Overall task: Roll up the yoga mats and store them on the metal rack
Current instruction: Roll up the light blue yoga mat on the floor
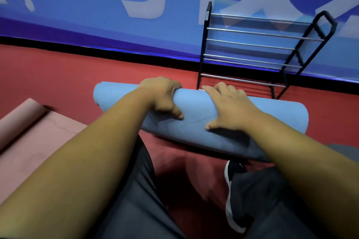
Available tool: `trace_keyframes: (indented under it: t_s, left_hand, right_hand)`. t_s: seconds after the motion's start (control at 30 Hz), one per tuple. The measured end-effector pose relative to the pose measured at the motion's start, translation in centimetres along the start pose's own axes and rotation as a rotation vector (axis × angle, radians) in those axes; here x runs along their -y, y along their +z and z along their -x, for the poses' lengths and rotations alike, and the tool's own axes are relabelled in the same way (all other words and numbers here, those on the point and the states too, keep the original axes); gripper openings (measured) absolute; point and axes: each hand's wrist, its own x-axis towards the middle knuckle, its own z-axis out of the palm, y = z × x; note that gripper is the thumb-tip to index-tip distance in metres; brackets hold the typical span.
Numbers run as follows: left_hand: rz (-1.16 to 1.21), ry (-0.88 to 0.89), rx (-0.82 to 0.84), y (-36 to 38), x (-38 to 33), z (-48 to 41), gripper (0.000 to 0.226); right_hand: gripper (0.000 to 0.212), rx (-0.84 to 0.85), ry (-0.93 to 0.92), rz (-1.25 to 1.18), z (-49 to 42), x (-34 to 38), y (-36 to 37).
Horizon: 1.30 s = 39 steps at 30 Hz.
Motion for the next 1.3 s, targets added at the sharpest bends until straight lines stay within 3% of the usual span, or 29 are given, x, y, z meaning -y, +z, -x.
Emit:
trace_keyframes:
  t_s: [0.23,0.4,0.5,0.63,0.73,0.83,0.93,1.03,1.17,1.3]
  left_hand:
    - [-0.004,-0.014,0.12,1.3,-0.9,1.8,0.09]
    - [-0.153,0.063,0.015,2.5,-2.8,1.9,0.099]
    - [-0.288,0.136,-0.028,3.6,-4.2,1.9,0.109]
    - [-0.252,0.151,-0.068,4.5,-5.6,1.0,0.101]
    - [-0.171,0.134,-0.048,4.4,-6.0,0.4,0.097]
    - [-0.102,0.115,-0.005,4.2,-5.8,-0.1,0.091]
    - [-0.029,0.079,0.065,4.1,-5.3,-0.4,0.082]
    - [0.023,0.034,0.171,4.2,-4.7,-0.6,0.081]
    - [0.062,0.021,0.234,4.3,-4.0,-0.5,0.085]
    - [0.049,0.037,0.21,4.5,-3.8,-0.6,0.086]
  right_hand:
    - [0.104,-0.001,-0.018,-0.002,1.4,0.7,0.5]
    - [0.099,0.058,0.003,-0.085,1.6,-0.8,0.1]
    - [0.084,0.128,0.023,-0.243,1.6,-1.9,0.5]
    - [0.068,0.207,0.025,-0.278,1.5,-3.2,0.8]
    - [0.075,0.236,0.021,-0.303,1.4,-3.9,1.3]
    - [0.099,0.262,0.017,-0.297,1.3,-4.3,1.7]
    - [0.131,0.32,0.022,-0.125,1.2,-3.8,1.5]
    - [0.145,0.37,0.005,-0.024,0.8,-2.6,2.0]
    - [0.13,0.33,-0.007,-0.068,0.0,-1.8,2.0]
    - [0.095,0.348,0.028,-0.112,-1.1,-2.6,1.5]
